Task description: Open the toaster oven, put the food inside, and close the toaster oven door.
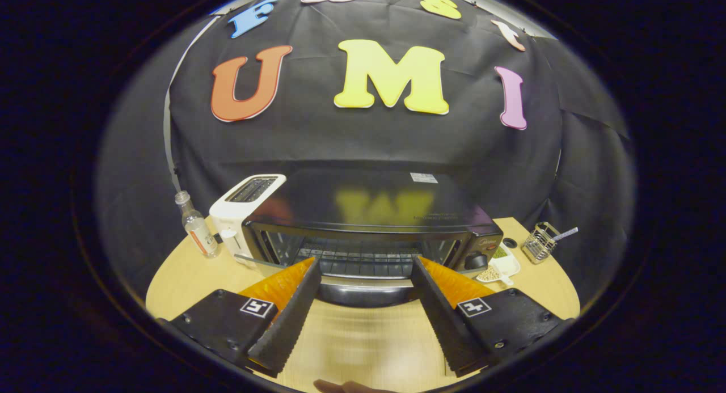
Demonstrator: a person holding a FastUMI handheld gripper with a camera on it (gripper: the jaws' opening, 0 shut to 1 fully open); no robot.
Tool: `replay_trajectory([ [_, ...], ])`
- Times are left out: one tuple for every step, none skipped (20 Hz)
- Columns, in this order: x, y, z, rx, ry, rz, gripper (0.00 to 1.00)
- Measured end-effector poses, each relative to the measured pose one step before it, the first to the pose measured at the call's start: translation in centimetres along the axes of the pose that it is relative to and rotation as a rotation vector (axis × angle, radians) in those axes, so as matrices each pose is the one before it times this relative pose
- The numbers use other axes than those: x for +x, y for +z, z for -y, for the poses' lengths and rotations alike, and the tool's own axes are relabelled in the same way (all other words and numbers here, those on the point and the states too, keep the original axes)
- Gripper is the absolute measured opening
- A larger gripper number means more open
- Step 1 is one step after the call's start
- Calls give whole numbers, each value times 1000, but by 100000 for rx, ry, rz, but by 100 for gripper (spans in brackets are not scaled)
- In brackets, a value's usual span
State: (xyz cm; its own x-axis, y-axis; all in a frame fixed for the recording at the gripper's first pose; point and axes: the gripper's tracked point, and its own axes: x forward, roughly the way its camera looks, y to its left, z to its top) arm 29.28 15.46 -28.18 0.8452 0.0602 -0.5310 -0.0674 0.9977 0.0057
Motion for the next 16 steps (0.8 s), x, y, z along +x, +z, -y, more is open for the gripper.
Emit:
replay_trajectory([
  [-318, -369, 37, -476, 66, 551, 100],
  [-402, -498, -34, -245, -123, 727, 100],
  [-424, -423, -43, -202, -248, 510, 100],
  [-336, -525, -33, -200, -261, 433, 100],
  [-348, -494, 3, 163, -362, 204, 100],
  [-361, -610, 15, 441, -384, -100, 100],
  [-390, -539, 14, 715, -522, 62, 100],
  [-86, -825, -34, 1916, 230, -930, 100],
  [-276, -498, -47, 3300, 311, -323, 100],
  [-294, -536, -14, 2388, 408, -179, 100],
  [-146, -236, 1, -625, 56, 628, 100],
  [-40, -246, 109, -1405, 35, 1331, 100],
  [-17, -209, -11, -141, 42, 548, 100],
  [-168, -455, -7, 680, 73, 158, 100],
  [-222, -493, 45, 424, -41, -1325, 100],
  [-266, -624, 58, 318, -101, -907, 100],
])
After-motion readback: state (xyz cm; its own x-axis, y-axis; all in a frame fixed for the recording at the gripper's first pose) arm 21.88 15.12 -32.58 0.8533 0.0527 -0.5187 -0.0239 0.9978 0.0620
